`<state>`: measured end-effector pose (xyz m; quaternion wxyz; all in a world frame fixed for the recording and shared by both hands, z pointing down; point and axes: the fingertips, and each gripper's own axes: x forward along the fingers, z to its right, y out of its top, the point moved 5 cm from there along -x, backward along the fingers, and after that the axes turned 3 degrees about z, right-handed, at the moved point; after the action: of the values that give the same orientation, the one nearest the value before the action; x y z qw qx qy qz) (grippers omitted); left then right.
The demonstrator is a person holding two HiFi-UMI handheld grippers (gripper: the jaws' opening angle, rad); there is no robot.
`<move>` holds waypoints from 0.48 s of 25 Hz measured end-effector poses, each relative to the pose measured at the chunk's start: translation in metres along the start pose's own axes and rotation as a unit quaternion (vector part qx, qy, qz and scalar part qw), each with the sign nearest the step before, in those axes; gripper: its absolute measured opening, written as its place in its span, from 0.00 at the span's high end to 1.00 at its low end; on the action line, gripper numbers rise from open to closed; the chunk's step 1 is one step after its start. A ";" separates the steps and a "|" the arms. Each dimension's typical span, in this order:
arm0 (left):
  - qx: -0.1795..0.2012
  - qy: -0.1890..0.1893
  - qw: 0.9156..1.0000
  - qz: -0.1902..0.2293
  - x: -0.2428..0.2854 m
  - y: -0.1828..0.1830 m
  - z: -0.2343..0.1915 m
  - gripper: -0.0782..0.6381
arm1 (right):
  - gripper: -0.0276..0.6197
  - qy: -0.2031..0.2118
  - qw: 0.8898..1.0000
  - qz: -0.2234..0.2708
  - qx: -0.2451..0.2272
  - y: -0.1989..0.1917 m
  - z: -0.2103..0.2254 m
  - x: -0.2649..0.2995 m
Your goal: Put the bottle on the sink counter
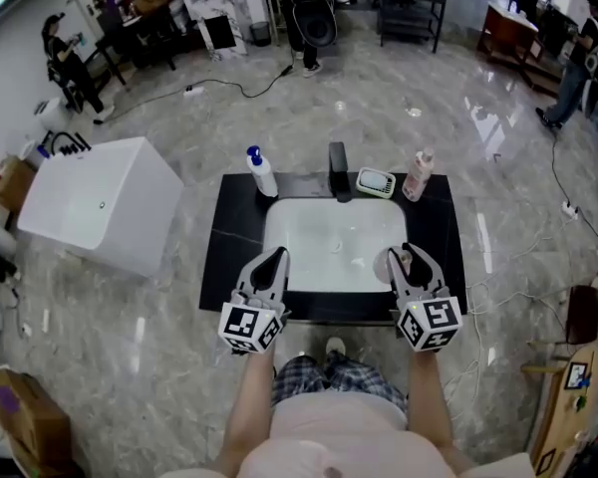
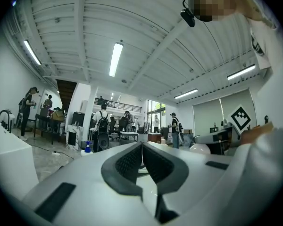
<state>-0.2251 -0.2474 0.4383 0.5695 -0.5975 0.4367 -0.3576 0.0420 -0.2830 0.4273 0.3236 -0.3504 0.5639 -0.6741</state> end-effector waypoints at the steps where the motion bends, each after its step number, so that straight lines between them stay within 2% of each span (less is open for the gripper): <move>1: -0.001 0.000 1.000 -0.001 0.007 -0.001 -0.002 0.85 | 0.74 0.001 1.000 -0.001 0.001 0.000 0.004 0.007; 12: -0.001 -0.040 0.999 -0.017 0.069 -0.009 -0.010 0.85 | 0.74 -0.024 1.000 0.002 0.002 0.003 0.030 0.040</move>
<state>-0.2081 -0.3158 0.4433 0.5800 -0.6193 0.4035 -0.3425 0.0459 -0.3329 0.4318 0.3386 -0.3650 0.5556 -0.6659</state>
